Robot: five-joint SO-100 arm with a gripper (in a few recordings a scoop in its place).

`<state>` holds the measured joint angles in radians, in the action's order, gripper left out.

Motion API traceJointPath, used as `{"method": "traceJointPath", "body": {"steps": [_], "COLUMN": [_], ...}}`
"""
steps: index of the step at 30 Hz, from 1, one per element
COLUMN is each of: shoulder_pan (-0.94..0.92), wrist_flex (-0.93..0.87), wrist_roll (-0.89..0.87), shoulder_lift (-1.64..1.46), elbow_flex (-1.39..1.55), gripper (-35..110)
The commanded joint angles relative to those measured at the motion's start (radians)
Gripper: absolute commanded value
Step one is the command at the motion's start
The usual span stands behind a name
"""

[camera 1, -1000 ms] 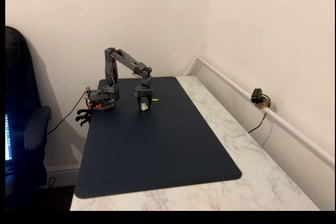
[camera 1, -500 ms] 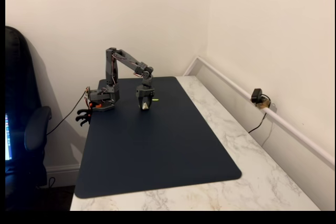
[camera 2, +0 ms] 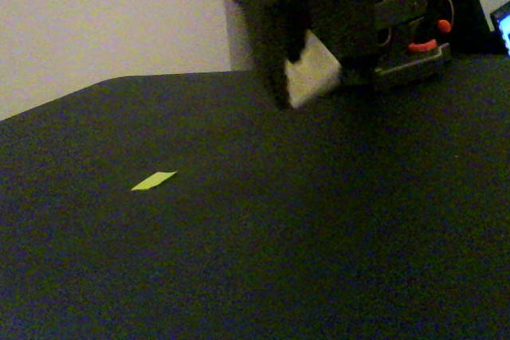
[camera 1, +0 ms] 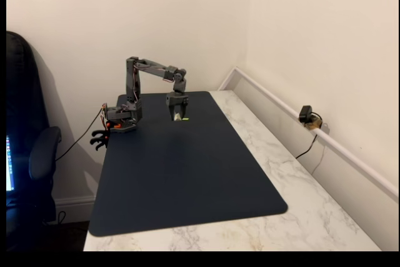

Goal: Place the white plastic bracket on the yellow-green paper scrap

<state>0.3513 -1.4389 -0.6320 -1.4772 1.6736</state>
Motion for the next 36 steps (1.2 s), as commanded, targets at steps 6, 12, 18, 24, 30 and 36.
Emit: {"method": "traceJointPath", "body": {"steps": [6,12,18,24,30,36], "shoulder_pan": [-0.213,-0.341,-0.410,-0.437,-0.482,-0.509], "wrist_flex": [-0.103,-0.114,-0.046,0.028,0.077,0.095], "wrist_roll": [0.069,0.084,0.074,0.061,0.080,0.103], "shoulder_lift": [-0.003,0.080,0.146,0.235,0.288,0.321], "elbow_flex": [-0.227,-0.311,-0.270,-0.249,-0.236,-0.239], "gripper": [0,0,0,0,0,0]}}
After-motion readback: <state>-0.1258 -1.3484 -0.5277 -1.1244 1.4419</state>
